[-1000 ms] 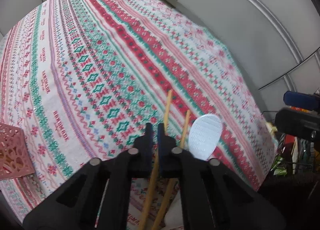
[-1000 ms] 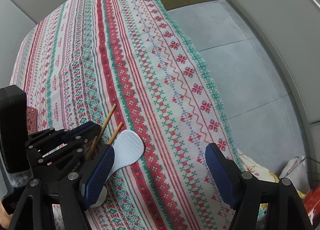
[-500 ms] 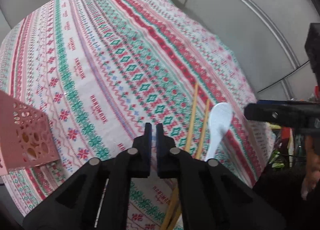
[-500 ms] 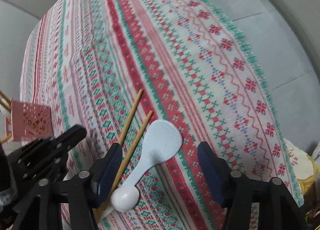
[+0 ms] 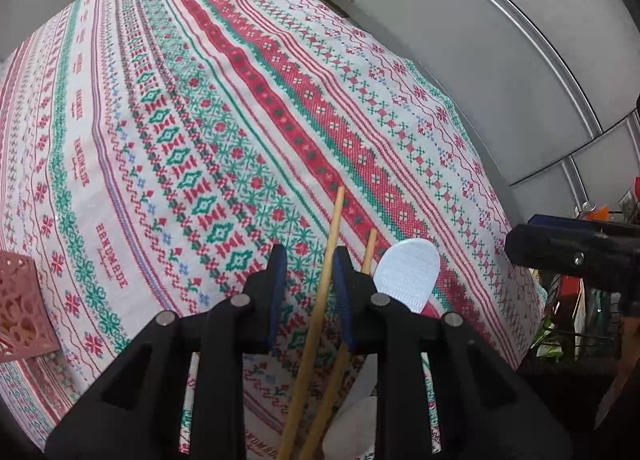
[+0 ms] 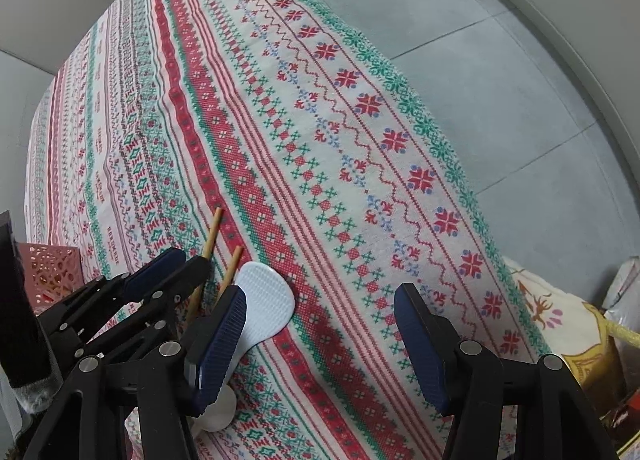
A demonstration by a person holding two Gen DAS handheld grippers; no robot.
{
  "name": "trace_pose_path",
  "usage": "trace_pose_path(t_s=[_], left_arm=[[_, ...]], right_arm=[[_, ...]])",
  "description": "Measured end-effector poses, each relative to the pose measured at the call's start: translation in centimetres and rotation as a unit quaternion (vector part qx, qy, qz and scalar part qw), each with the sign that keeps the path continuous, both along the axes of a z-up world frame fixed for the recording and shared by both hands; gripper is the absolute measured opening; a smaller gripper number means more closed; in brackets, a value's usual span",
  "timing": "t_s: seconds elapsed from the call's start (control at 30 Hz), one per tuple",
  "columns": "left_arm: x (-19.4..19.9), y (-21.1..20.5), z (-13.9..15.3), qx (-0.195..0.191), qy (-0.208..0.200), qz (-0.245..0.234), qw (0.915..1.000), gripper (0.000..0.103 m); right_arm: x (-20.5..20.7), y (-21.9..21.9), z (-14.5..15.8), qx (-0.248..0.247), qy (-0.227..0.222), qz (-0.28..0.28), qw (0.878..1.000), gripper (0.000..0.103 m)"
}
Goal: Organize utensils
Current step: 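Grasp a wooden chopstick with the left tool while the right tool reaches the white spoon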
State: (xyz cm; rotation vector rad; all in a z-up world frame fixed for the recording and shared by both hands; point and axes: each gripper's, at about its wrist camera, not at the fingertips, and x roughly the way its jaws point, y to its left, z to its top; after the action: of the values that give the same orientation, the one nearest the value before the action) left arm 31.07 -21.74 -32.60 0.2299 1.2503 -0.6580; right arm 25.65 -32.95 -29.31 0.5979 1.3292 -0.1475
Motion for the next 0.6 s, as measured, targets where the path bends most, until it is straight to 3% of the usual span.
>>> trace_pose_path(t_s=[0.4,0.53,0.6], left_arm=[[-0.6,1.7,0.0,-0.018,0.008,0.010,0.9998,0.025],[-0.8,1.2,-0.1,0.012,-0.005,0.015,0.9998,0.009],[-1.0,1.4,0.0,0.029,-0.006,0.018,0.9994,0.007]], right_arm=[[-0.1,0.7,0.2,0.011,-0.005,-0.003,1.000,0.067],[-0.2,0.4,0.0,0.009,0.000,-0.010,1.000,0.067],[-0.1,0.5,-0.1,0.007,0.003,-0.008,1.000,0.067]])
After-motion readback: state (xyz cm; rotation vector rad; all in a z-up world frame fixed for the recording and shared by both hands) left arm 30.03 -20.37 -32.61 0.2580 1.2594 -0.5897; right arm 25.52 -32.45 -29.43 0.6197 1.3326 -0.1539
